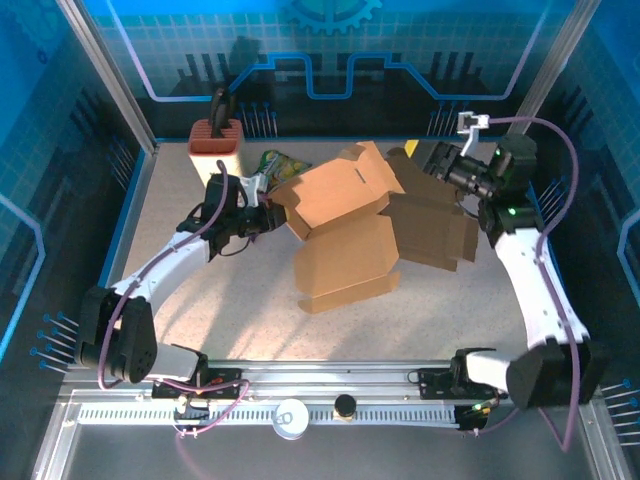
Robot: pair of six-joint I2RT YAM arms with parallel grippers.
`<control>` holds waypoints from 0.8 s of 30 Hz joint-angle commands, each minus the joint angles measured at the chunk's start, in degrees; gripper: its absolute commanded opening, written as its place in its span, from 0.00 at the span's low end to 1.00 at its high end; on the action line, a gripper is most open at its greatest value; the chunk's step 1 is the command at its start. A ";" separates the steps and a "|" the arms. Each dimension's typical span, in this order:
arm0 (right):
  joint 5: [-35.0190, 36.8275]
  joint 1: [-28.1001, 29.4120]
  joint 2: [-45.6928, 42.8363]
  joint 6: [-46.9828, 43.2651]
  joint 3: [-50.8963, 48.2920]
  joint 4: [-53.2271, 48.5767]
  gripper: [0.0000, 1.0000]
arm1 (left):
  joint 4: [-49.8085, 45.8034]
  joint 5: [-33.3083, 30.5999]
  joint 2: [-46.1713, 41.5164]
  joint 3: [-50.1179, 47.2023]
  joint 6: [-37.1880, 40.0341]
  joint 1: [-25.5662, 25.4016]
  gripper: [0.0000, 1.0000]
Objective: Fold the paper box
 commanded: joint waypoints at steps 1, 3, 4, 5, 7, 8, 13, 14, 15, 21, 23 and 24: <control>-10.74 0.60 4.40 -5.49 4.06 -2.93 0.54 | 0.34 6.04 1.04 3.04 -0.28 0.90 0.00; -9.94 1.24 5.18 -10.00 5.34 -7.40 0.52 | 0.09 6.59 1.43 3.22 -0.05 1.14 0.00; -10.29 1.48 5.17 -10.82 4.98 -7.31 0.51 | -0.39 6.60 1.58 3.41 0.15 1.17 0.00; -11.54 1.64 5.23 -10.62 4.47 -6.26 0.50 | -0.57 6.62 1.81 3.58 0.27 1.17 0.00; -13.18 2.03 4.91 -9.35 2.98 -3.20 0.51 | -0.98 6.71 2.13 3.85 0.46 1.17 0.00; -13.35 2.20 4.55 -9.01 2.19 -2.14 0.52 | -1.14 6.67 2.29 4.02 0.55 1.17 0.00; -11.94 3.60 2.93 -10.75 -0.22 -1.78 0.53 | -1.38 6.60 2.67 4.24 0.63 1.17 0.00; -11.74 3.99 2.71 -11.53 -0.39 -2.09 0.53 | -1.32 6.66 2.76 4.21 0.55 1.17 0.00; -11.21 4.18 2.62 -12.42 -0.25 -2.96 0.53 | -1.31 6.77 2.77 4.33 0.47 1.17 0.00; -7.28 7.02 3.83 -20.68 3.75 -13.26 0.53 | -1.57 6.95 2.78 4.47 0.37 1.19 0.00; -4.82 8.66 4.02 -23.99 4.99 -16.89 0.53 | -1.66 7.03 2.72 4.47 0.38 1.18 0.00; -3.52 9.21 4.04 -25.14 5.31 -17.96 0.53 | -1.60 7.04 2.63 4.48 0.37 1.17 0.00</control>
